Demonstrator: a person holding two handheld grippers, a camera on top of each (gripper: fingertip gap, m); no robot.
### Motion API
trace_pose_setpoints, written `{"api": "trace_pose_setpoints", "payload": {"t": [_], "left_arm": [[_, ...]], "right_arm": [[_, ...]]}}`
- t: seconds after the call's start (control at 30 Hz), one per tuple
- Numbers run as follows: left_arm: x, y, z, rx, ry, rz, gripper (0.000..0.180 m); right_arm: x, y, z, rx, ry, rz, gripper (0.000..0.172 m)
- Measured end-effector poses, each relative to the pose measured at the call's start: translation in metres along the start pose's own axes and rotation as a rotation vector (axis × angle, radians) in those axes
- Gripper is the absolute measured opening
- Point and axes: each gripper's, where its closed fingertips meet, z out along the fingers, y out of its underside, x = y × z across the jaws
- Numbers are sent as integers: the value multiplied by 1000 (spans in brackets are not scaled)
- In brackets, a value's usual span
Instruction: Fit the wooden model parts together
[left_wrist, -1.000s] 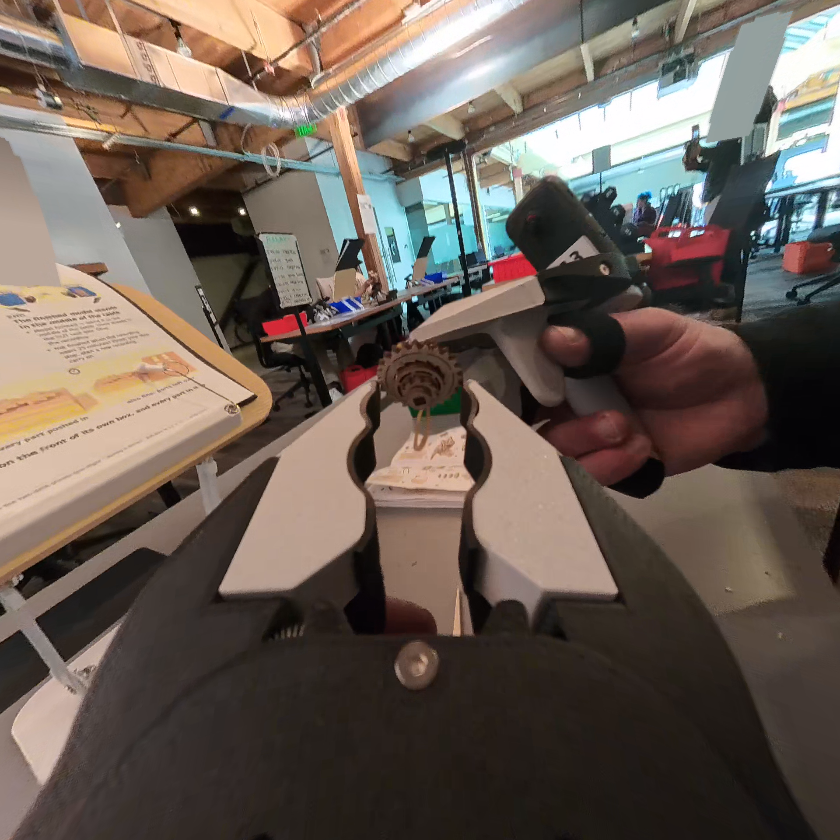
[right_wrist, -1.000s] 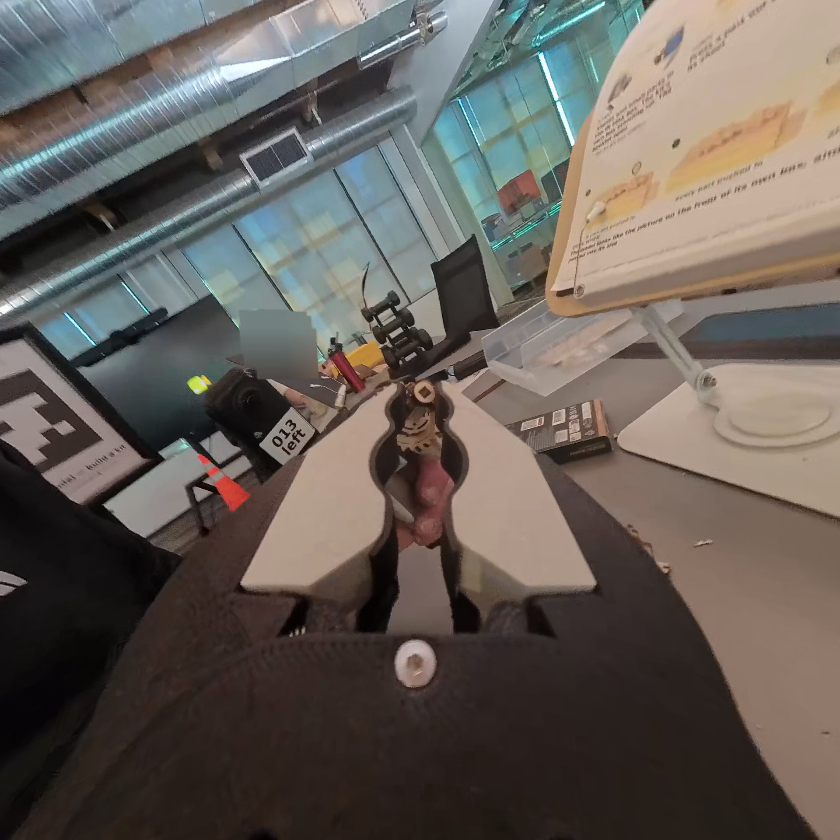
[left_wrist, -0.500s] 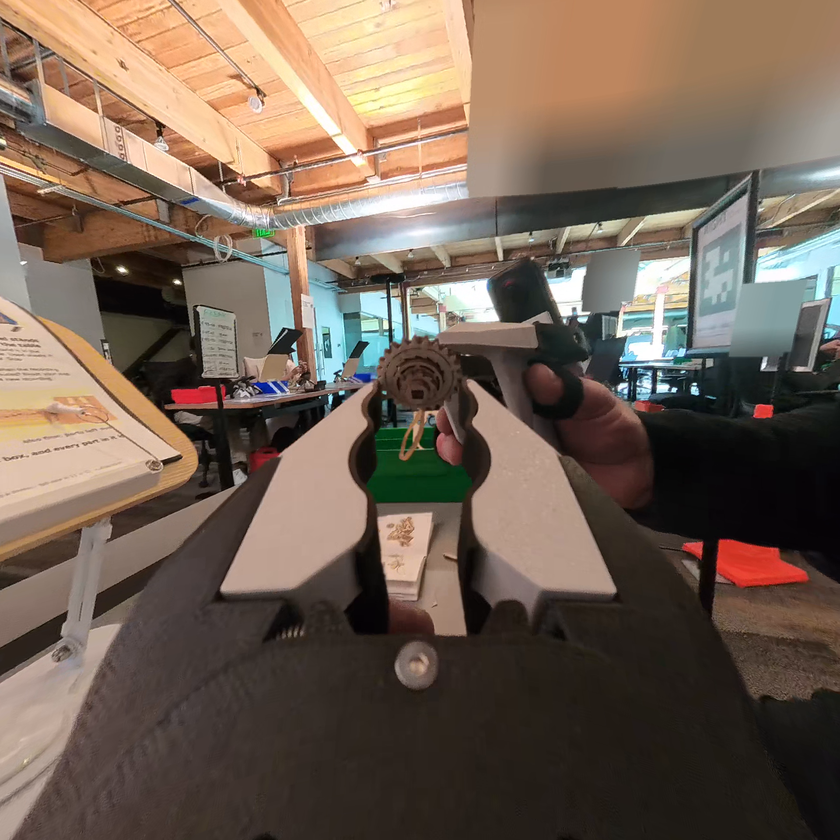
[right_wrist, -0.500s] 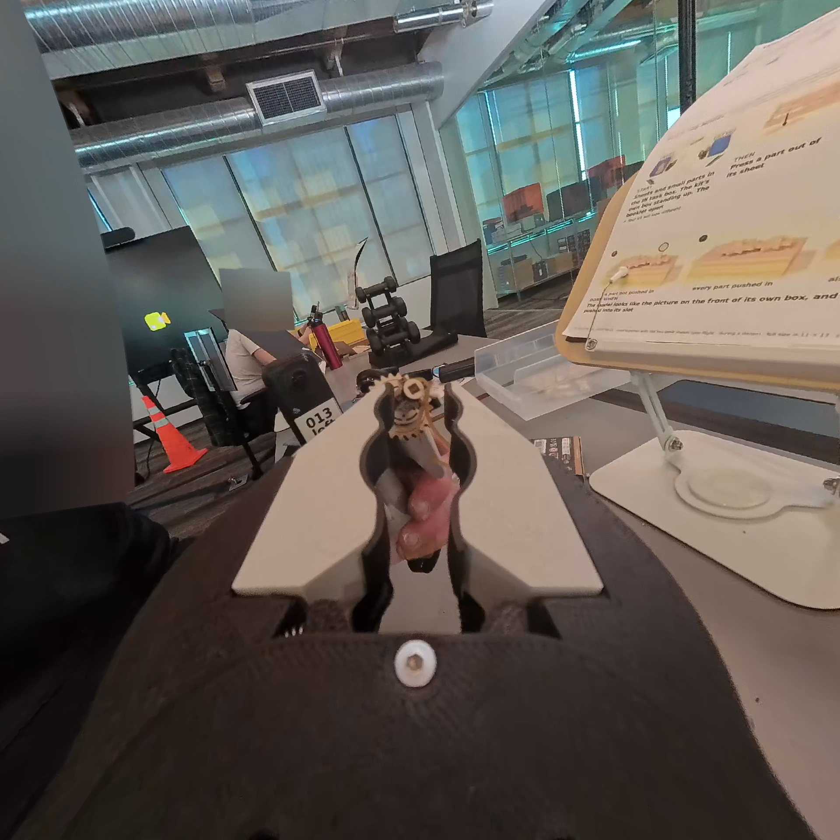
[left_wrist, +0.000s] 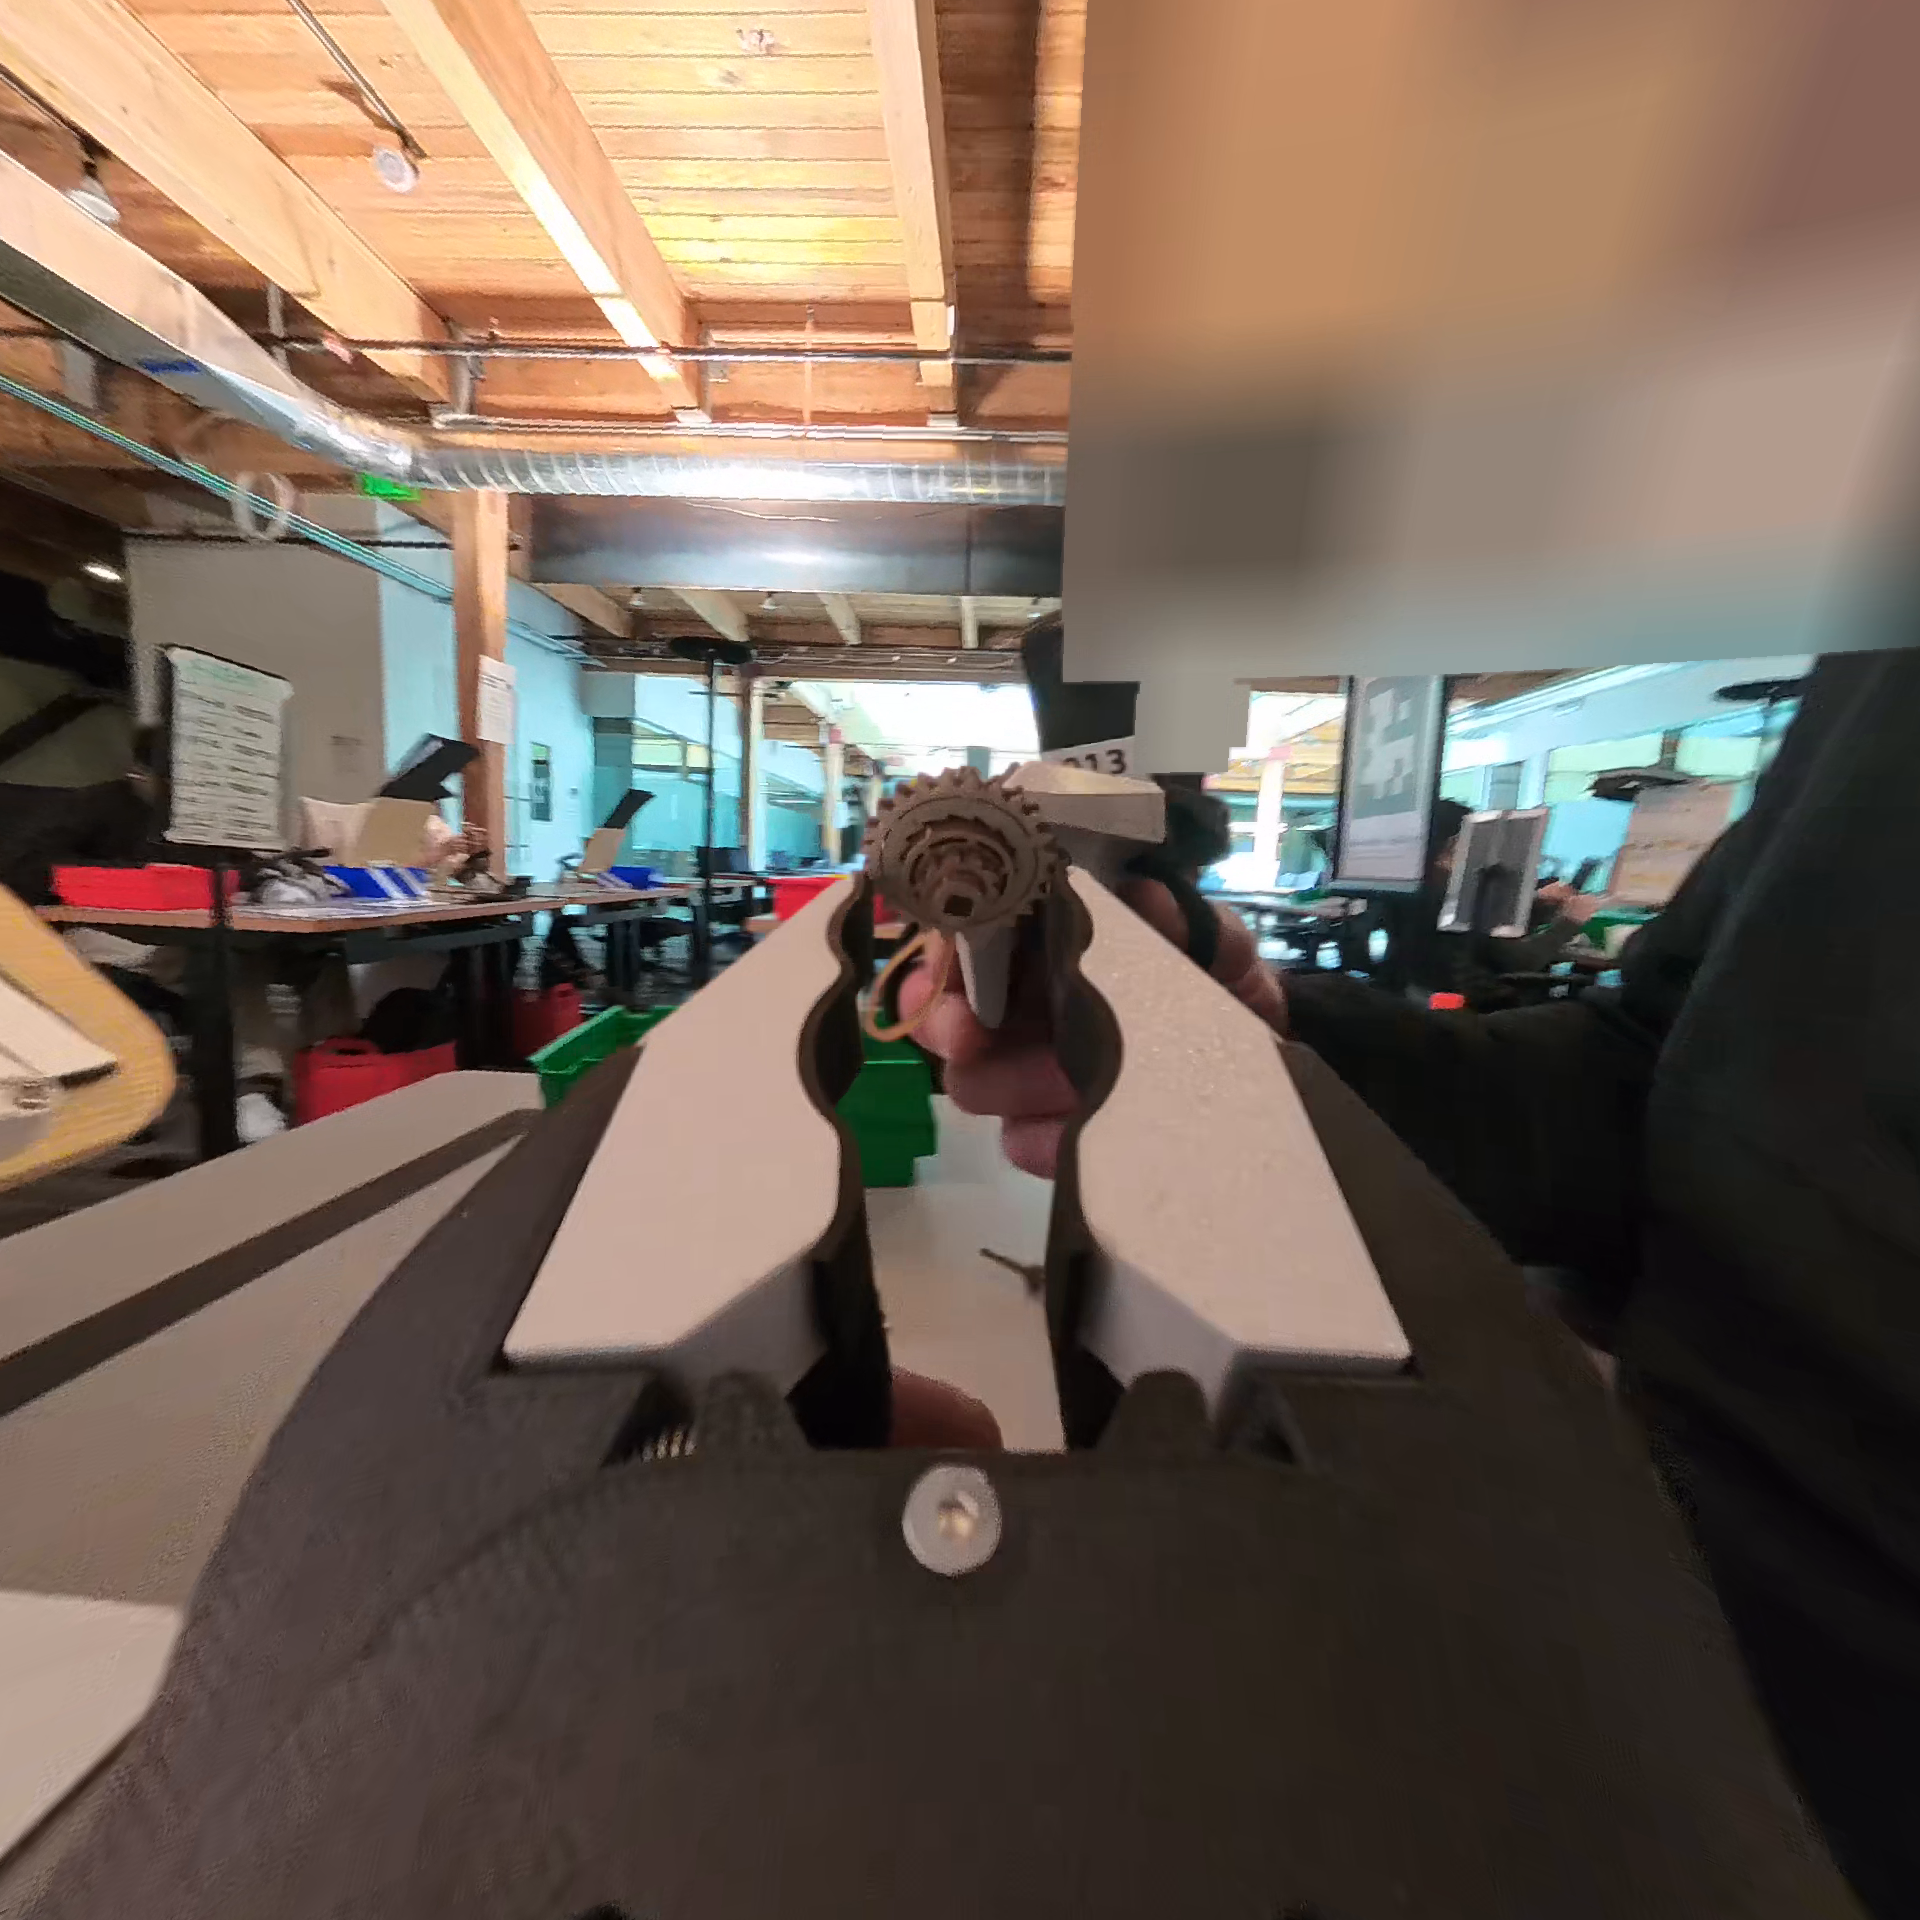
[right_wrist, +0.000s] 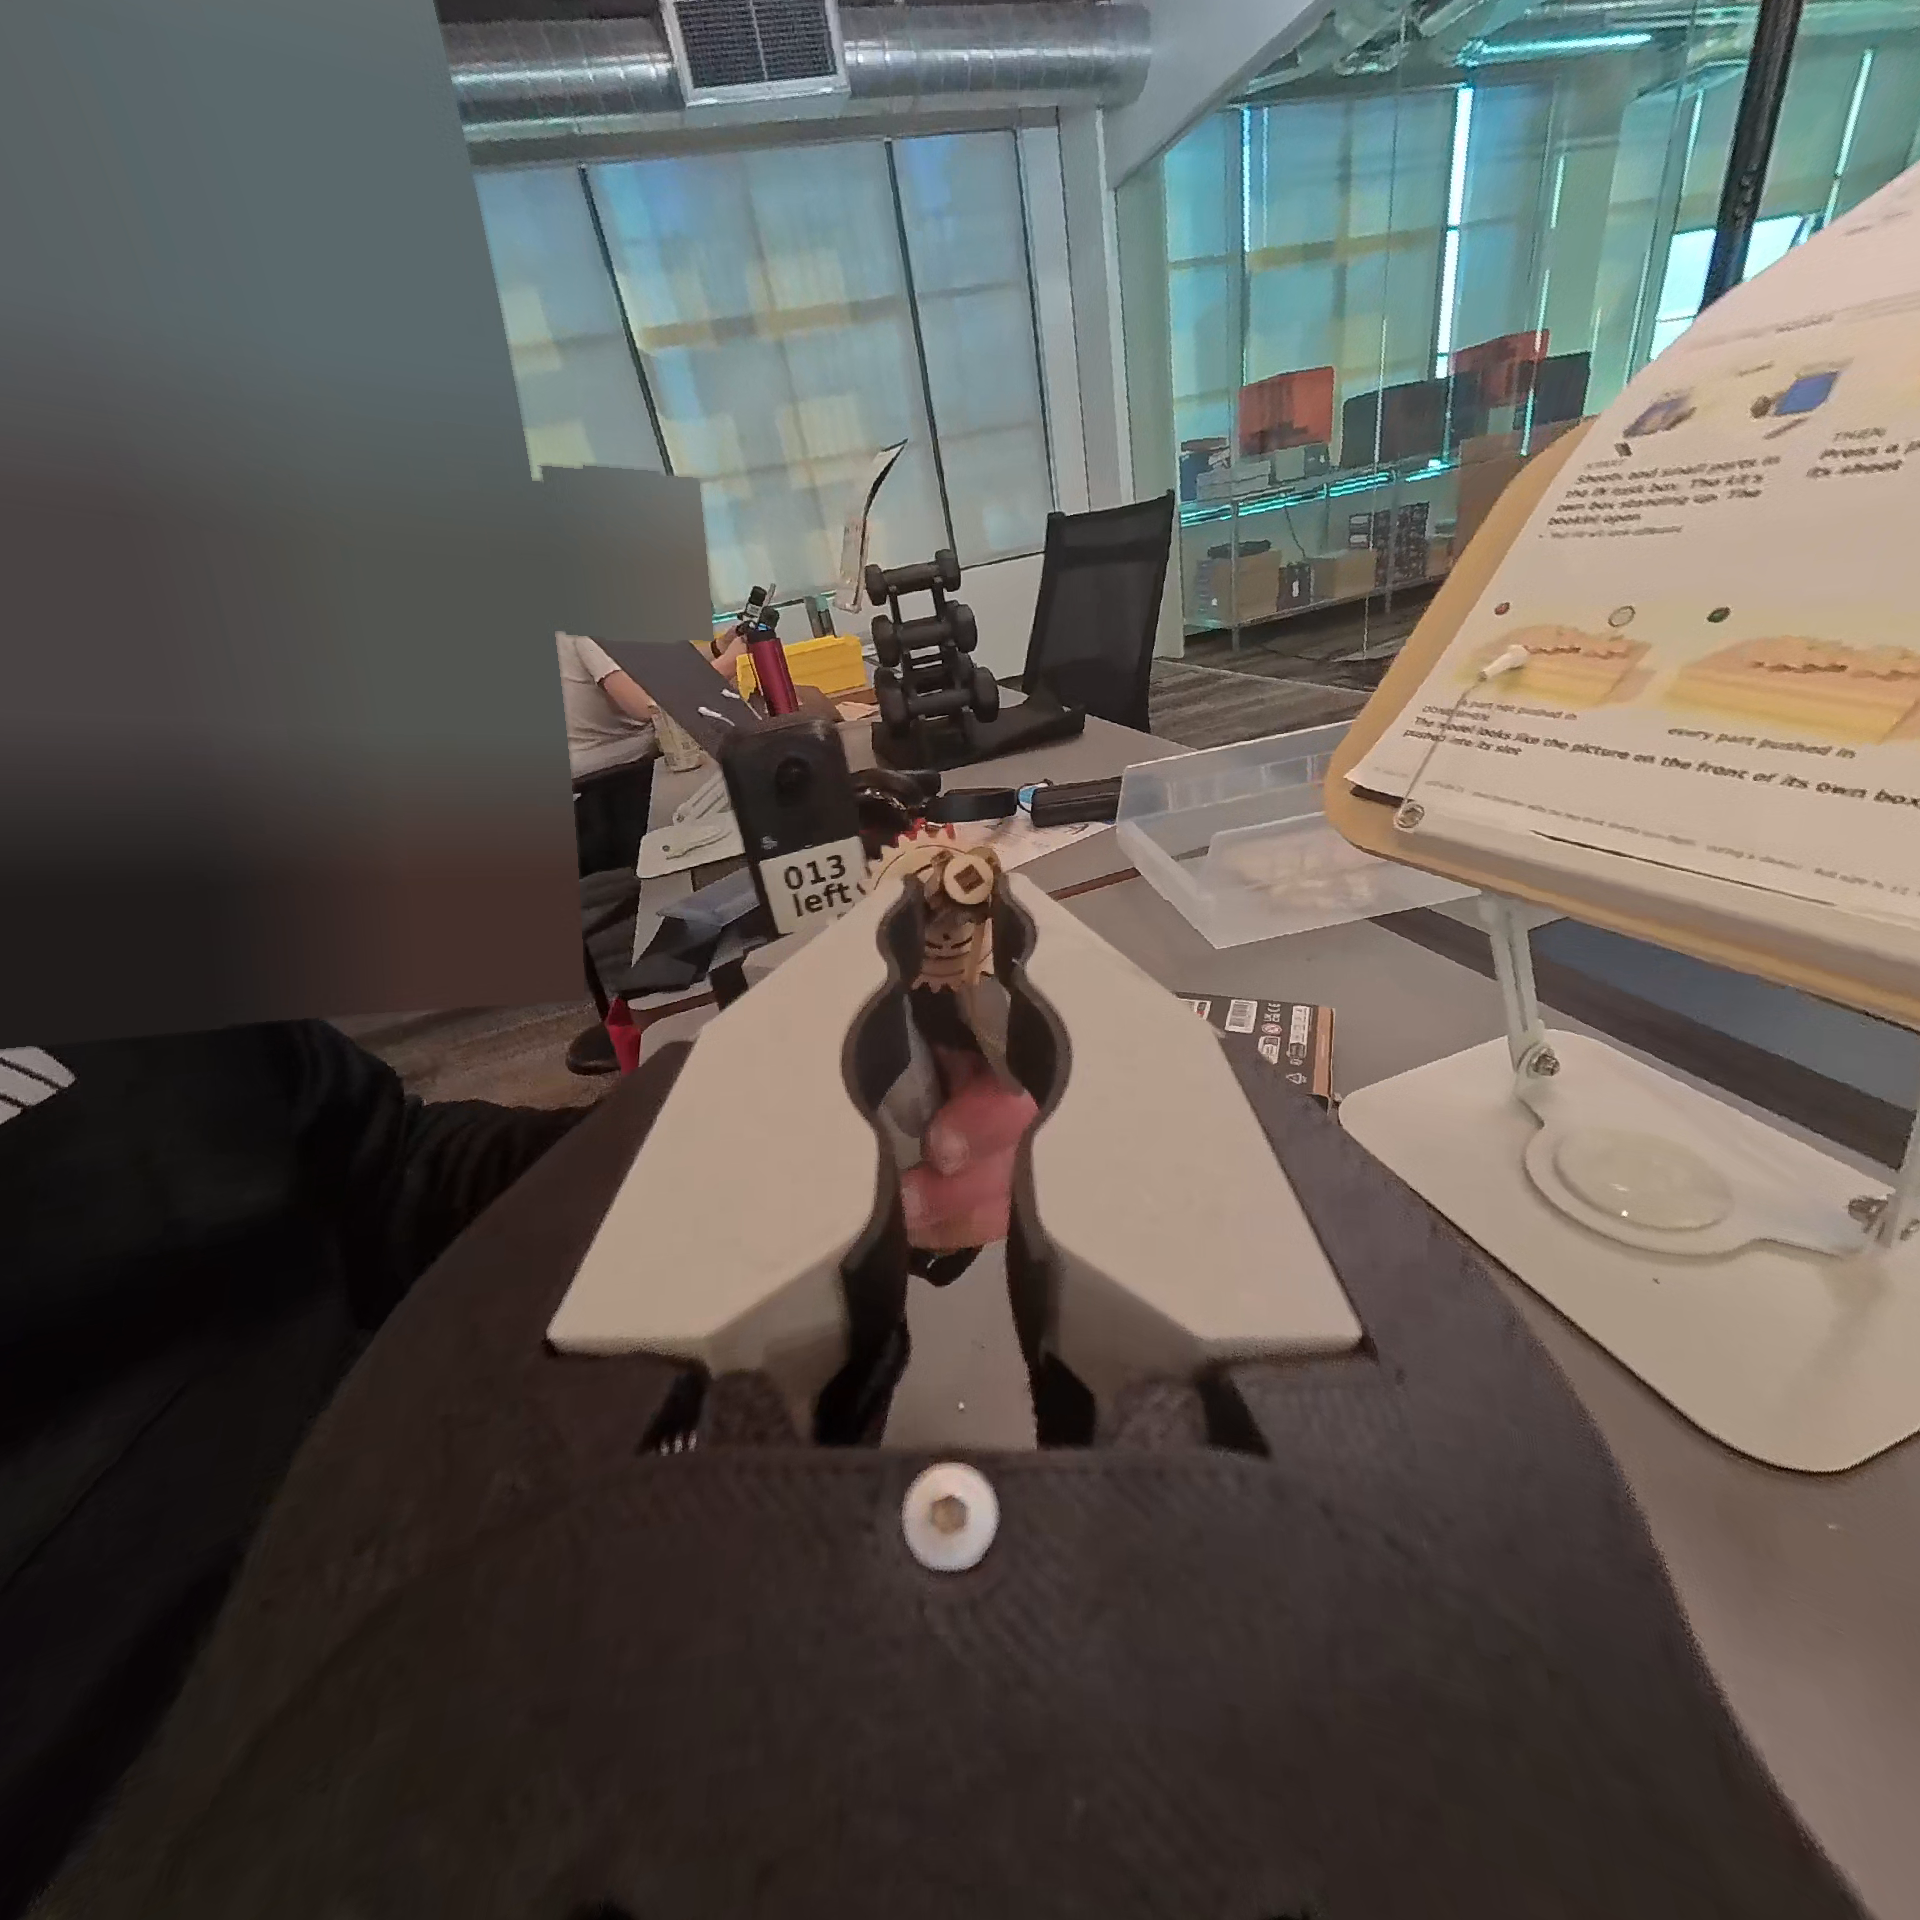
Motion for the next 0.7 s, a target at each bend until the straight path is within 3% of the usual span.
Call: {"api": "trace_pose_setpoints", "payload": {"t": [0.17, 0.33, 0.5, 0.7], "left_arm": [[8, -2, 3, 30, 84, -114, 31], [9, -2, 4, 43, 99, -120, 31], [12, -2, 6, 7, 85, -32, 31], [11, 1, 5, -104, 29, 206, 31]], "right_arm": [[-6, -2, -4, -8, -31, -91, 10], [-7, -3, -6, -13, -25, -116, 13], [-9, -4, -8, -13, -38, -120, 15], [-11, -3, -9, -17, -52, -121, 10]]}}
